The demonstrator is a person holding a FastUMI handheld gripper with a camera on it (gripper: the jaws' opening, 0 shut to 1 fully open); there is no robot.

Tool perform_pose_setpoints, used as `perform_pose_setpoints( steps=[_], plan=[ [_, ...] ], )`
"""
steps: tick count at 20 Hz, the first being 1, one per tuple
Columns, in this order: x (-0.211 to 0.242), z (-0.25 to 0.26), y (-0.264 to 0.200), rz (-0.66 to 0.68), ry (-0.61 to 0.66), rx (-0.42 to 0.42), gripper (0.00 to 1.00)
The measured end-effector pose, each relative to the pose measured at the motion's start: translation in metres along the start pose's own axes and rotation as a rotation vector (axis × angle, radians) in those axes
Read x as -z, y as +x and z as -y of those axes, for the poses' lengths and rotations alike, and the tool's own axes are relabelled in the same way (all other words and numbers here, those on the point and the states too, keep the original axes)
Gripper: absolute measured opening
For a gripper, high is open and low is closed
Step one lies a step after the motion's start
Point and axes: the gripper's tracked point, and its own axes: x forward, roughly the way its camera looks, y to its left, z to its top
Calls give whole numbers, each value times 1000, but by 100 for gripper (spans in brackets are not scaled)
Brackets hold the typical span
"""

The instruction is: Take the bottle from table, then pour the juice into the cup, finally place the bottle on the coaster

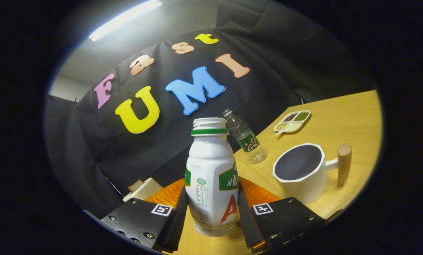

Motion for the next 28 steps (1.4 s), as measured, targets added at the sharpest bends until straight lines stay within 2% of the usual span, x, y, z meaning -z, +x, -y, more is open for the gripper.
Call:
perform_pose_setpoints(
  steps=[8, 13, 19, 28],
  plan=[
    [-8, -3, 9, 65, -374, 51, 67],
    [7, 1, 27, 29, -575, 105, 68],
    [23, 5, 41, 12, -594, 98, 68],
    [27, 13, 41, 25, -508, 78, 68]
  ],
)
